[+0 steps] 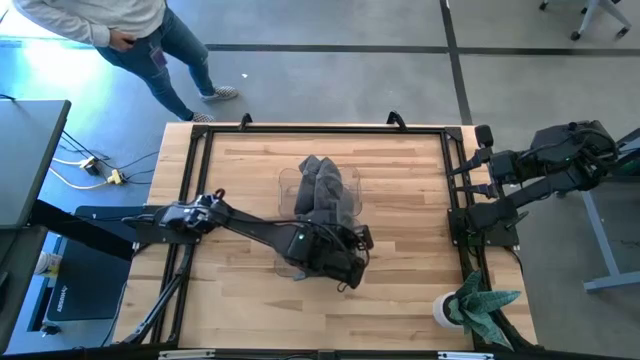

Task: Pick & Place hat
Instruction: Put the black cap into the bottom transparent bin

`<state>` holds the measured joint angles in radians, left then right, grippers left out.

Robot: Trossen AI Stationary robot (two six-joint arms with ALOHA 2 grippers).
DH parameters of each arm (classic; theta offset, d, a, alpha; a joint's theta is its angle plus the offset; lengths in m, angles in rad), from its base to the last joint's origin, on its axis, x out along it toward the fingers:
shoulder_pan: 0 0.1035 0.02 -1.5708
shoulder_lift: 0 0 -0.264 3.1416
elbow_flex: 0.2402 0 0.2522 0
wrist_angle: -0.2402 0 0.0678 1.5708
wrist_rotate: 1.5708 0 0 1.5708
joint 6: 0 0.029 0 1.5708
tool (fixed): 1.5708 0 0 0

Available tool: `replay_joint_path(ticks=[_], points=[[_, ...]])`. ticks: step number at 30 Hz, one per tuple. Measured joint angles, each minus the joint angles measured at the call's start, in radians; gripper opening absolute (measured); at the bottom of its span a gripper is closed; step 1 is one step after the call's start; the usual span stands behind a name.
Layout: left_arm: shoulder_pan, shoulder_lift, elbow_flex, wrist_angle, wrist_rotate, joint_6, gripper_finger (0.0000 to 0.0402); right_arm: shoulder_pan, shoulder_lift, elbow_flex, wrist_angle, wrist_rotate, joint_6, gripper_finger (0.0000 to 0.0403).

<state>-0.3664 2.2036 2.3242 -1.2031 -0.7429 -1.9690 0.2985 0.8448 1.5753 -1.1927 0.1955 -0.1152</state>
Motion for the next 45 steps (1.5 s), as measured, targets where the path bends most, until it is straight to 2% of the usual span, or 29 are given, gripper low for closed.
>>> replay_joint_path(ticks=[7, 15, 19, 22, 27, 36, 40, 45], points=[[0.008, 0.003, -0.002, -0.002, 0.013, 0.049, 0.0016, 0.0, 0.0, 0.0, 0.0, -0.006, 0.0, 0.0139], [0.006, 0.003, -0.002, 0.0, 0.089, 0.064, 0.0105, 0.0, 0.0, 0.0, 0.0, -0.057, 0.002, 0.0139], [0.006, -0.009, 0.013, -0.003, 0.176, 0.197, 0.0137, 0.0, 0.0, 0.0, 0.0, -0.097, 0.002, 0.0139], [0.006, -0.032, 0.031, 0.02, 0.288, 0.338, 0.0144, 0.0, 0.0, 0.0, -0.001, -0.098, 0.002, 0.0139], [0.006, -0.042, 0.032, 0.023, 0.437, 0.462, 0.0145, 0.0, 0.0, 0.0, -0.001, -0.098, 0.002, 0.0139], [0.006, -0.041, 0.032, -0.019, 0.524, 0.466, 0.0137, 0.0, 0.0, 0.0, -0.001, -0.098, 0.003, 0.0139], [0.006, -0.041, 0.032, -0.026, 0.546, 0.447, 0.0106, 0.0, 0.0, 0.0, -0.001, -0.098, 0.007, 0.0139], [0.006, -0.019, 0.029, -0.024, 0.549, 0.422, 0.0038, 0.0, 0.0, 0.0, -0.001, -0.098, 0.007, 0.0139]])
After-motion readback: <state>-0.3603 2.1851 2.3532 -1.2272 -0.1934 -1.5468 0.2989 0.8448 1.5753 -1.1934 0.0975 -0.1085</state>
